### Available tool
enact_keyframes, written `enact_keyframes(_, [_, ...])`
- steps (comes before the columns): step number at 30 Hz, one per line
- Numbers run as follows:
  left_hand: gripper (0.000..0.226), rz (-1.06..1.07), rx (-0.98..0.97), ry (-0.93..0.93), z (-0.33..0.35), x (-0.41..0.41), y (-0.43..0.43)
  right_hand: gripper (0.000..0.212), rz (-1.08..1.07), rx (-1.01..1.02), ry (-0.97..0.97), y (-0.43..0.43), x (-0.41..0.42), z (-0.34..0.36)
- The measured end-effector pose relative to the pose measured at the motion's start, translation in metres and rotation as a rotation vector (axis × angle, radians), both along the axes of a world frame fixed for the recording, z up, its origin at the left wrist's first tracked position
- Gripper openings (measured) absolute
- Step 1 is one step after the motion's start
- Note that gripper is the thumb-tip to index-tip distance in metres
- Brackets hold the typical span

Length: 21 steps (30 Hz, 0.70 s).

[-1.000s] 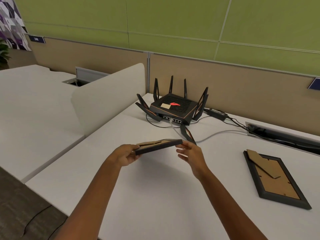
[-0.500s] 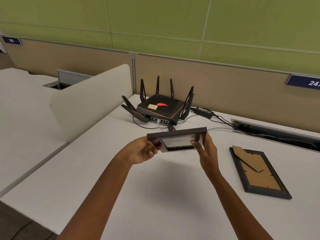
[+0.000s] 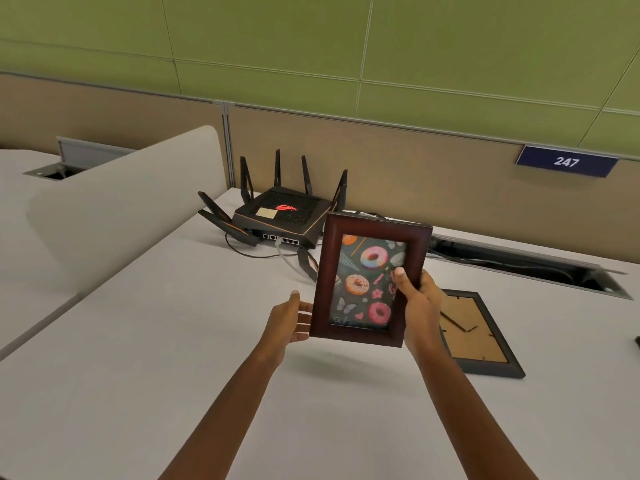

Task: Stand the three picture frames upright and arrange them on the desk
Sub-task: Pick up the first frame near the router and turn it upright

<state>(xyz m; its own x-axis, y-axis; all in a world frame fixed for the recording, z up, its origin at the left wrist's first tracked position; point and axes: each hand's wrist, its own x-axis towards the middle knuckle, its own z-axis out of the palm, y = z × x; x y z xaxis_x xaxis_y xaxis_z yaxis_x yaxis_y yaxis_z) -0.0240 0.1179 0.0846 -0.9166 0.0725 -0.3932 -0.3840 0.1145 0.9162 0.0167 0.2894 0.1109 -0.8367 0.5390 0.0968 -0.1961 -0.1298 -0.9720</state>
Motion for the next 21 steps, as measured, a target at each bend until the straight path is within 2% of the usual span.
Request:
enact_keyframes(8, [0.052, -0.047, 0.022, 0.000, -0.003, 0.002, 0.026, 0.026, 0.024, -0.027, -0.085, 0.018, 0.006, -0.004])
enact_keyframes(12, [0.056, -0.101, 0.176, 0.005, -0.006, 0.001, 0.033, 0.029, 0.030, -0.018, -0.107, 0.022, 0.006, -0.007])
enact_keyframes(16, [0.060, -0.128, 0.351, -0.017, -0.011, -0.006, 0.037, 0.008, 0.074, -0.039, -0.094, 0.025, 0.007, -0.013])
enact_keyframes(21, [0.063, -0.125, 0.361, -0.008, -0.014, -0.017, 0.041, 0.004, 0.133, -0.001, -0.084, 0.026, 0.000, -0.021])
